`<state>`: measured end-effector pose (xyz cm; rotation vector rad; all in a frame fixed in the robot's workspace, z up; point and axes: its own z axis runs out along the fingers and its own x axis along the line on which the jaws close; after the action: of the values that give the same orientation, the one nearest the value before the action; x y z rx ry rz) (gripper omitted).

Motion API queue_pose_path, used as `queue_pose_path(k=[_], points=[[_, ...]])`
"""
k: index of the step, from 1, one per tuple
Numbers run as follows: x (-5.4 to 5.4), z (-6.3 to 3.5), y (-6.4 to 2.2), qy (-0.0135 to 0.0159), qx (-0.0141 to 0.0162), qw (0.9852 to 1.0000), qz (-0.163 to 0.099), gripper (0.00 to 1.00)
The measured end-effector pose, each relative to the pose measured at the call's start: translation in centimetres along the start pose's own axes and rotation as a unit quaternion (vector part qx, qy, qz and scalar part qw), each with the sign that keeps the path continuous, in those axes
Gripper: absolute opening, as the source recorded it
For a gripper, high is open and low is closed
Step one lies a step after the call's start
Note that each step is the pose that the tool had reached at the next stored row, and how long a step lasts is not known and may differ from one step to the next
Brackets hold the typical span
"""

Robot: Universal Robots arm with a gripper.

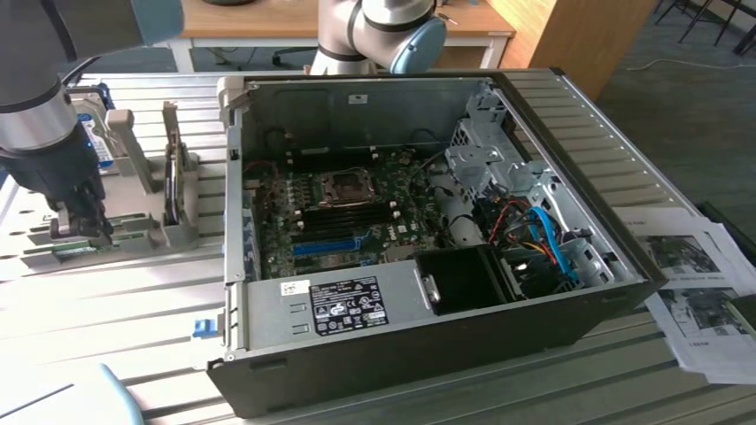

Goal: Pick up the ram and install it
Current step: 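Pick up the ram and move it above insertion slot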

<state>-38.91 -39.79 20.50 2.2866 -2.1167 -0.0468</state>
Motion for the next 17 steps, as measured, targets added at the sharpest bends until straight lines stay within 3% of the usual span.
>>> queue_pose_path(k=[17], points=[[-0.04,0.29,-0.02,-0.0001,0.0001,1.0,0.0,0.23]])
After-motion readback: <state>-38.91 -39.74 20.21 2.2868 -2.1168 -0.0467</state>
